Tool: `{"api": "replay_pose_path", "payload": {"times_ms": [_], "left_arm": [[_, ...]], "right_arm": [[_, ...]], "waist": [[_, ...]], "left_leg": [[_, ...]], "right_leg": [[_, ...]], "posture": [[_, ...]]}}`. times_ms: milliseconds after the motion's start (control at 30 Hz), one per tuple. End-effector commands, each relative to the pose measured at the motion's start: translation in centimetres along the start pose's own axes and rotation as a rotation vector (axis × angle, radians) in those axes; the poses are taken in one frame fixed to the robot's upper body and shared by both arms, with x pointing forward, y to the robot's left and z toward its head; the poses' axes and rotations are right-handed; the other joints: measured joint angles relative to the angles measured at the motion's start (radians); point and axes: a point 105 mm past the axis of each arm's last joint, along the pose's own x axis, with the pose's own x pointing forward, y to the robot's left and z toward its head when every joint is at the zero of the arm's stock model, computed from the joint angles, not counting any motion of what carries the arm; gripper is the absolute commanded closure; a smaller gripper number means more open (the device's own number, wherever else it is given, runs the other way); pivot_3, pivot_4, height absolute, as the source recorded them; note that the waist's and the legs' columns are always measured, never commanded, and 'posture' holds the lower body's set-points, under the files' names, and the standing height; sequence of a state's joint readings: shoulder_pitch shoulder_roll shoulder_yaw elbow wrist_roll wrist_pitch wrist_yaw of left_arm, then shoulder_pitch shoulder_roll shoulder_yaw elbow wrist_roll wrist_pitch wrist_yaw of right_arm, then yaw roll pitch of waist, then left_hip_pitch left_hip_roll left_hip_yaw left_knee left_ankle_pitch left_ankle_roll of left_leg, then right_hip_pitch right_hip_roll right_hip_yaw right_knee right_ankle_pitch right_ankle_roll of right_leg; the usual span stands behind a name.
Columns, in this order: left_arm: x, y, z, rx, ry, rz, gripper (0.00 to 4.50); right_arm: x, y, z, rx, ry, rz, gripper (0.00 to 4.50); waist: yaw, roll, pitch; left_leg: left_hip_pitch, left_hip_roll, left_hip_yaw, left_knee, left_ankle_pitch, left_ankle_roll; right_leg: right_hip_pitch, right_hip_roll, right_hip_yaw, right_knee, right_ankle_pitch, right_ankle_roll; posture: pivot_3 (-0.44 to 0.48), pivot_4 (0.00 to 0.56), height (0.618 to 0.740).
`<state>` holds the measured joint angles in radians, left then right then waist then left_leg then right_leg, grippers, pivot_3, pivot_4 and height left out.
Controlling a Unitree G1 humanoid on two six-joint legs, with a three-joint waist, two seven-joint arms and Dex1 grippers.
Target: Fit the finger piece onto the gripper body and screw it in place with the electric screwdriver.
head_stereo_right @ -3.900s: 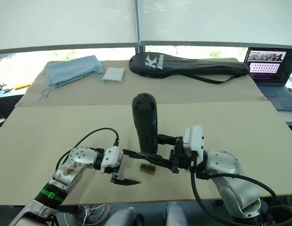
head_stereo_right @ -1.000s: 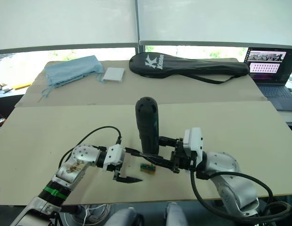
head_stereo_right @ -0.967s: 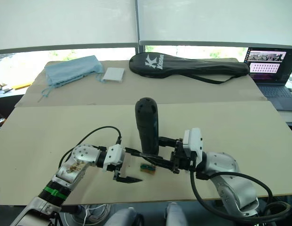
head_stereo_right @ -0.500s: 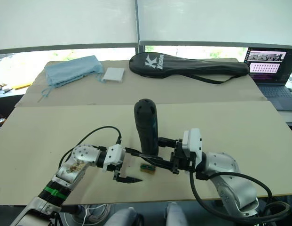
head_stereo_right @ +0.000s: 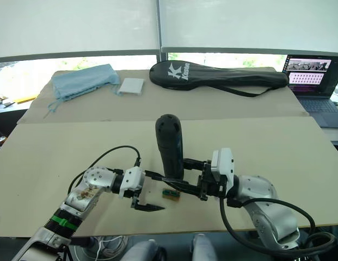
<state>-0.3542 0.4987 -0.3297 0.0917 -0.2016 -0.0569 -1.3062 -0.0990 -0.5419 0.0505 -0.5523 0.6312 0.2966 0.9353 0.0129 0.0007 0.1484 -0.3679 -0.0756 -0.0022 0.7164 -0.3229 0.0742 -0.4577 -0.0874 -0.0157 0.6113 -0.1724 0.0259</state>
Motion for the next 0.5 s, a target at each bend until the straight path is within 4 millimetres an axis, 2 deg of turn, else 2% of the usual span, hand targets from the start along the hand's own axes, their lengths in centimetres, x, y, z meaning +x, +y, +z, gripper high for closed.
{"api": "replay_pose_path", "payload": {"times_ms": [33, 500], "left_arm": [[-0.12, 0.48, 1.15, 0.046, -0.021, 0.005, 0.00], [-0.17, 0.51, 1.20, 0.047, -0.023, 0.006, 0.00]], "right_arm": [[-0.13, -0.21, 1.62, -0.068, -0.044, 0.000, 2.60], [-0.29, -0.12, 1.18, -0.058, -0.032, 0.000, 2.60]], "waist": [[0.000, 0.000, 0.000], [0.000, 0.000, 0.000]], "left_leg": [[0.000, 0.000, 0.000, 0.000, 0.000, 0.000], [0.000, 0.000, 0.000, 0.000, 0.000, 0.000]], "right_leg": [[0.000, 0.000, 0.000, 0.000, 0.000, 0.000], [0.000, 0.000, 0.000, 0.000, 0.000, 0.000]], "posture": [[0.000, 0.150, 0.736], [0.000, 0.150, 0.736]]}}
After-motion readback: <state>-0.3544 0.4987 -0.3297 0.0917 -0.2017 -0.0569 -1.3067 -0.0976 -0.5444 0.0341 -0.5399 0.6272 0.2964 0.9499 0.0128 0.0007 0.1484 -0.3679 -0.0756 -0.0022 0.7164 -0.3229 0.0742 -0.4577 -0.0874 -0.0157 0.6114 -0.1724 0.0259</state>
